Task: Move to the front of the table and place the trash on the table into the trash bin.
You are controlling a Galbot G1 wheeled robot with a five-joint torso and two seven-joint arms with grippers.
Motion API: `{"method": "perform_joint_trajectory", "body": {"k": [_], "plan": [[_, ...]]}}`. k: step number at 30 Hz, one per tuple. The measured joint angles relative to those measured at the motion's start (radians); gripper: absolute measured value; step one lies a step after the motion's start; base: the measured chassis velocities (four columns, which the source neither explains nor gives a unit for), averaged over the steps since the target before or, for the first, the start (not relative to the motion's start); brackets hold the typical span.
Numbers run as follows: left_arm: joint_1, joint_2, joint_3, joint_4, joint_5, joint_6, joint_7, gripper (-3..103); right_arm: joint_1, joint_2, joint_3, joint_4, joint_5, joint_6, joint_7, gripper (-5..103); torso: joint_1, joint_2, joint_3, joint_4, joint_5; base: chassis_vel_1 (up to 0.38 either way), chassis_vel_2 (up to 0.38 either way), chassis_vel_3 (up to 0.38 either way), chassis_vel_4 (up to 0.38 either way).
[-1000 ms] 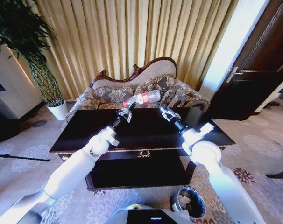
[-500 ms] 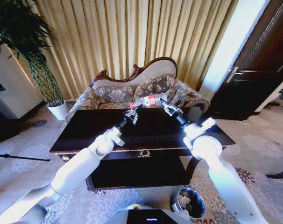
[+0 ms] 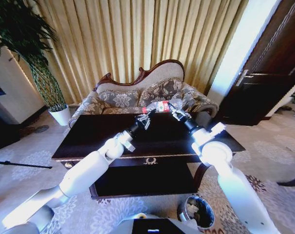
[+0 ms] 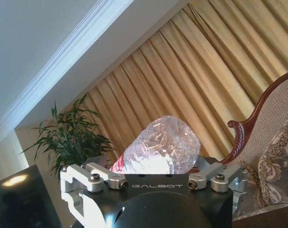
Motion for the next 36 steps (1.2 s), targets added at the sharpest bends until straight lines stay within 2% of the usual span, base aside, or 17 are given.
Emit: {"method": "perform_joint_trajectory", "body": {"k": [2, 6, 7, 10, 11, 14, 15, 20, 27, 32, 35, 36], "plan": [[-0.001, 0.000, 0.003, -0.001, 0.000, 0.000, 0.001, 0, -0.001, 0.000, 0.002, 0.000, 0.000, 0.000, -0.002, 101, 0.000, 0.000, 0.000, 0.0000, -0.0001, 0.000, 0.000, 0.000, 0.000], [0.006, 0.001, 0.004, -0.003, -0.002, 0.001, 0.002, 0, -0.010, -0.001, 0.009, 0.000, 0.000, -0.001, -0.005, 80, 0.000, 0.000, 0.000, 0.0000, -0.0001, 0.000, 0.000, 0.000, 0.000], [0.006, 0.001, 0.004, -0.003, -0.002, 0.001, 0.002, 0, -0.010, -0.001, 0.009, 0.000, 0.000, -0.001, -0.005, 80, 0.000, 0.000, 0.000, 0.0000, -0.0001, 0.000, 0.000, 0.000, 0.000], [0.010, 0.003, 0.005, -0.007, -0.002, 0.001, 0.005, 0, -0.016, -0.002, 0.015, 0.002, 0.000, 0.000, -0.007, 70, 0.000, 0.000, 0.000, 0.0001, -0.0001, 0.000, 0.000, 0.000, 0.000], [0.010, 0.003, 0.005, -0.007, -0.002, 0.001, 0.005, 0, -0.016, -0.002, 0.015, 0.002, 0.000, 0.000, -0.007, 70, 0.000, 0.000, 0.000, 0.0001, -0.0001, 0.000, 0.000, 0.000, 0.000], [0.010, 0.005, 0.005, -0.010, -0.002, 0.001, 0.008, 0, -0.023, -0.003, 0.020, 0.005, 0.000, -0.001, -0.008, 56, 0.000, 0.000, 0.000, 0.0000, -0.0001, 0.000, 0.000, 0.000, 0.000], [0.010, 0.006, 0.005, -0.011, -0.002, 0.000, 0.009, 0, -0.025, -0.003, 0.023, 0.006, 0.000, -0.001, -0.009, 56, 0.000, 0.000, 0.000, 0.0000, 0.0000, 0.000, 0.000, 0.000, 0.000], [0.009, 0.006, 0.007, -0.011, -0.001, -0.002, 0.013, 0, -0.039, -0.007, 0.034, 0.014, 0.001, -0.001, -0.011, 42, 0.000, 0.000, 0.000, 0.0001, -0.0001, 0.000, 0.000, 0.000, 0.000], [0.013, 0.008, 0.007, -0.012, -0.006, -0.012, 0.029, 0, -0.070, -0.010, 0.061, 0.022, 0.003, -0.001, -0.013, 31, 0.000, 0.000, 0.000, -0.0001, 0.0000, 0.000, 0.000, 0.000, 0.000], [0.016, 0.045, -0.003, -0.051, -0.046, 0.019, 0.016, -3, -0.098, -0.012, 0.091, 0.019, -0.002, 0.009, -0.009, 27, 0.000, 0.000, 0.000, 0.0001, -0.0003, 0.000, 0.000, 0.000, 0.000], [0.021, 0.073, -0.008, -0.085, -0.066, 0.040, 0.016, 13, -0.111, -0.012, 0.101, 0.017, -0.010, 0.015, -0.008, 25, 0.000, 0.000, 0.000, 0.0000, -0.0001, 0.000, 0.000, 0.000, 0.000], [0.021, 0.073, -0.008, -0.085, -0.066, 0.040, 0.016, 13, -0.111, -0.012, 0.101, 0.017, -0.010, 0.015, -0.008, 25, 0.000, 0.000, 0.000, 0.0000, -0.0001, 0.000, 0.000, 0.000, 0.000]]}}
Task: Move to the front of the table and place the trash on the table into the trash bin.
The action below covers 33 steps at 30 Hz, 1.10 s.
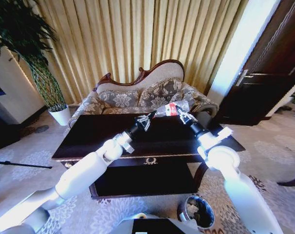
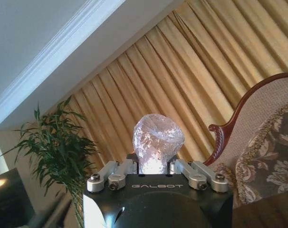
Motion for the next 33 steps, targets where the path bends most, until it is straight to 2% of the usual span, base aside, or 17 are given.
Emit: {"method": "perform_joint_trajectory", "body": {"k": [3, 5, 8, 10, 11, 13, 14, 18, 19, 21, 23, 25, 26, 29, 30, 31, 33], "plan": [[0.022, 0.026, -0.025, -0.026, -0.020, 0.004, -0.004, 29, -0.012, 0.000, 0.014, -0.004, -0.016, 0.006, 0.002, 25, 0.000, 0.000, 0.000, -0.0001, 0.0000, 0.000, 0.000, 0.000, 0.000], [0.034, 0.037, -0.038, -0.037, -0.035, 0.006, -0.008, 29, -0.017, 0.000, 0.021, -0.006, -0.027, 0.007, 0.004, 25, 0.000, 0.000, 0.000, -0.0001, -0.0002, 0.000, 0.000, 0.000, 0.000], [0.089, 0.081, -0.108, -0.072, -0.118, 0.044, -0.043, 45, -0.045, -0.008, 0.042, -0.015, -0.109, 0.016, 0.024, 25, 0.000, 0.000, 0.000, -0.0001, 0.0000, 0.000, 0.000, 0.000, 0.000], [0.102, 0.088, -0.125, -0.077, -0.137, 0.052, -0.050, 45, -0.051, -0.010, 0.045, -0.015, -0.127, 0.018, 0.027, 25, 0.000, 0.000, 0.000, -0.0001, 0.0000, 0.000, 0.000, 0.000, 0.000], [0.137, 0.105, -0.177, -0.090, -0.195, 0.082, -0.076, 56, -0.068, -0.016, 0.053, -0.018, -0.179, 0.022, 0.033, 25, 0.000, 0.000, 0.000, 0.0001, -0.0003, 0.000, 0.000, 0.000, 0.000], [0.214, 0.129, -0.307, -0.118, -0.315, 0.155, -0.117, 61, -0.116, -0.031, 0.071, -0.026, -0.313, 0.035, 0.039, 25, 0.000, 0.000, 0.000, 0.0001, -0.0002, 0.000, 0.000, 0.000, 0.000], [0.214, 0.129, -0.307, -0.118, -0.315, 0.155, -0.117, 61, -0.116, -0.031, 0.071, -0.026, -0.313, 0.035, 0.039, 25, 0.000, 0.000, 0.000, 0.0001, -0.0002, 0.000, 0.000, 0.000, 0.000], [0.292, 0.150, -0.491, -0.130, -0.441, 0.217, -0.182, 83, -0.193, -0.040, 0.100, -0.014, -0.432, 0.048, 0.090, 25, 0.000, 0.000, 0.000, -0.0001, -0.0001, 0.000, 0.000, 0.000, 0.000], [0.292, 0.150, -0.491, -0.130, -0.441, 0.217, -0.182, 83, -0.193, -0.040, 0.100, -0.014, -0.432, 0.048, 0.090, 25, 0.000, 0.000, 0.000, -0.0001, -0.0001, 0.000, 0.000, 0.000, 0.000], [0.335, 0.149, -0.600, -0.147, -0.499, 0.248, -0.199, 89, -0.236, -0.043, 0.125, 0.003, -0.469, 0.049, 0.114, 25, 0.000, 0.000, 0.000, -0.0001, -0.0001, 0.000, 0.000, 0.000, 0.000], [0.390, 0.146, -0.682, -0.190, -0.600, 0.319, -0.236, 97, -0.272, -0.049, 0.151, 0.024, -0.481, 0.048, 0.131, 25, 0.000, 0.000, 0.000, -0.0003, 0.0000, 0.000, 0.000, 0.000, 0.000], [0.429, 0.142, -0.729, -0.218, -0.661, 0.368, -0.253, 99, -0.290, -0.053, 0.167, 0.038, -0.486, 0.046, 0.140, 25, 0.000, 0.000, 0.000, -0.0004, -0.0001, 0.000, 0.000, 0.000, 0.000], [0.484, 0.135, -0.790, -0.251, -0.723, 0.421, -0.263, 100, -0.309, -0.059, 0.187, 0.056, -0.488, 0.040, 0.149, 25, 0.000, 0.000, 0.000, -0.0003, -0.0001, 0.000, 0.000, 0.000, 0.000], [0.631, 0.108, -0.966, -0.336, -0.846, 0.521, -0.229, 100, -0.353, -0.081, 0.235, 0.106, -0.487, 0.015, 0.173, 25, 0.000, 0.000, 0.000, 0.0003, -0.0004, 0.000, 0.000, 0.000, 0.000], [0.631, 0.108, -0.966, -0.336, -0.846, 0.521, -0.229, 100, -0.353, -0.081, 0.235, 0.106, -0.487, 0.015, 0.173, 25, 0.000, 0.000, 0.000, 0.0003, -0.0004, 0.000, 0.000, 0.000, 0.000], [0.669, 0.100, -1.019, -0.363, -0.900, 0.556, -0.219, 100, -0.366, -0.086, 0.248, 0.122, -0.485, 0.007, 0.177, 25, 0.000, 0.000, 0.000, 0.0004, -0.0002, 0.000, 0.000, 0.000, 0.000], [0.757, 0.076, -1.164, -0.442, -1.128, 0.680, -0.201, 100, -0.405, -0.101, 0.289, 0.165, -0.466, -0.011, 0.187, 25, 0.000, 0.000, 0.000, 0.0005, 0.0000, 0.000, 0.000, 0.000, 0.000]]}}
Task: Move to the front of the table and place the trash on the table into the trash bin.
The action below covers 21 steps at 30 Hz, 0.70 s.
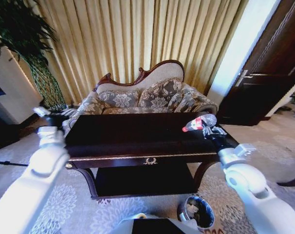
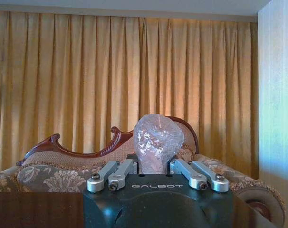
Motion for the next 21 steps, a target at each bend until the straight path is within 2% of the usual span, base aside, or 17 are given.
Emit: {"method": "perform_joint_trajectory", "body": {"k": [1, 5, 6, 8, 11, 14, 16, 19, 20, 21], "plan": [[0.000, 0.000, 0.000, 0.000, 0.000, 0.000, 0.000, 100, 0.000, 0.000, 0.000, 0.000, 0.000, 0.000, 0.000, 25, 0.000, 0.000, 0.000, 0.0000, 0.0000, 0.000, 0.000, 0.000, 0.000], [0.040, -0.009, -0.137, -0.034, -0.303, 0.171, 0.033, 100, -0.067, -0.003, 0.057, 0.043, 0.018, -0.005, 0.002, 25, 0.000, 0.000, 0.000, -0.0007, 0.0001, 0.000, 0.000, 0.000, 0.000], [0.040, -0.009, -0.137, -0.034, -0.303, 0.171, 0.033, 100, -0.067, -0.003, 0.057, 0.043, 0.018, -0.005, 0.002, 25, 0.000, 0.000, 0.000, -0.0007, 0.0001, 0.000, 0.000, 0.000, 0.000], [0.039, -0.001, -0.162, -0.033, -0.369, 0.224, 0.049, 100, -0.097, 0.008, 0.073, 0.063, 0.022, -0.005, 0.002, 25, 0.000, 0.000, 0.000, -0.0006, 0.0001, 0.000, 0.000, 0.000, 0.000], [0.038, 0.008, -0.163, -0.030, -0.375, 0.233, 0.064, 100, -0.124, 0.024, 0.083, 0.085, 0.025, -0.006, 0.002, 25, 0.000, 0.000, 0.000, -0.0007, -0.0001, 0.000, 0.000, 0.000, 0.000], [0.041, 0.014, -0.148, -0.028, -0.344, 0.205, 0.091, 100, -0.153, 0.044, 0.093, 0.108, 0.020, -0.006, 0.002, 25, 0.000, 0.000, 0.000, -0.0006, 0.0002, 0.000, 0.000, 0.000, 0.000], [0.048, 0.011, -0.135, -0.029, -0.309, 0.158, 0.112, 100, -0.167, 0.056, 0.100, 0.125, 0.015, -0.006, 0.002, 25, 0.000, 0.000, 0.000, -0.0007, 0.0000, 0.000, 0.000, 0.000, 0.000], [0.071, 0.004, -0.122, -0.043, -0.247, 0.040, 0.178, 100, -0.196, 0.075, 0.127, 0.163, 0.013, -0.008, 0.003, 25, 0.000, 0.000, 0.000, -0.0005, -0.0001, 0.000, 0.000, 0.000, 0.000], [0.071, 0.004, -0.122, -0.043, -0.247, 0.040, 0.178, 100, -0.196, 0.075, 0.127, 0.163, 0.013, -0.008, 0.003, 25, 0.000, 0.000, 0.000, -0.0005, -0.0001, 0.000, 0.000, 0.000, 0.000], [0.077, 0.003, -0.121, -0.044, -0.236, 0.016, 0.201, 100, -0.201, 0.078, 0.134, 0.171, 0.013, -0.008, 0.004, 25, 0.000, 0.000, 0.000, -0.0005, 0.0000, 0.000, 0.000, 0.000, 0.000]]}}
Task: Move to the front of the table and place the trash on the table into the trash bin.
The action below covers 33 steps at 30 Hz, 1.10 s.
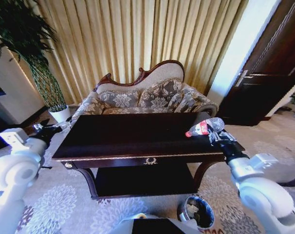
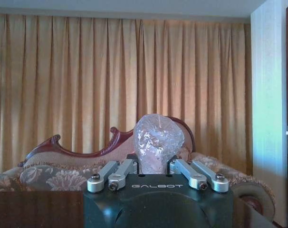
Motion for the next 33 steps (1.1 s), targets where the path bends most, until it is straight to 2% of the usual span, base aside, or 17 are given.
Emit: {"method": "perform_joint_trajectory", "body": {"k": [2, 3, 6, 12, 26, 33], "plan": [[0.023, -0.003, -0.007, -0.003, 0.033, -0.057, 0.068, 100, -0.012, 0.010, 0.012, 0.017, 0.000, -0.001, 0.001, 25, 0.000, 0.000, 0.000, 0.0001, 0.0000, 0.000, 0.000, 0.000, 0.000], [0.031, -0.005, -0.010, -0.006, 0.038, -0.067, 0.079, 100, -0.017, 0.015, 0.012, 0.022, 0.000, -0.001, 0.001, 25, 0.000, 0.000, 0.000, 0.0001, 0.0001, 0.000, 0.000, 0.000, 0.000], [0.048, -0.014, -0.019, -0.016, 0.047, -0.068, 0.084, 100, -0.026, 0.027, 0.010, 0.026, -0.007, -0.001, 0.002, 25, 0.000, 0.000, 0.000, 0.0000, 0.0001, 0.021, -0.020, -0.016, 0.023], [0.094, -0.033, -0.048, -0.033, 0.084, -0.033, 0.077, 100, -0.038, 0.045, 0.005, 0.026, -0.025, -0.014, 0.002, 25, 0.000, 0.000, 0.000, 0.0001, 0.0001, 0.100, -0.094, -0.103, 0.106], [0.105, -0.051, -0.026, -0.019, 0.145, -0.054, 0.072, 100, -0.047, 0.083, -0.022, 0.025, -0.061, -0.015, 0.004, 25, 0.000, 0.000, 0.000, 0.0001, 0.0001, 0.198, -0.193, -0.186, 0.187], [0.109, -0.069, -0.012, -0.023, 0.160, -0.069, 0.057, 100, -0.035, 0.106, -0.087, -0.017, -0.157, -0.003, 0.001, 25, 0.000, 0.000, 0.000, 0.0000, -0.0003, 0.172, -0.159, -0.165, 0.156]]}}
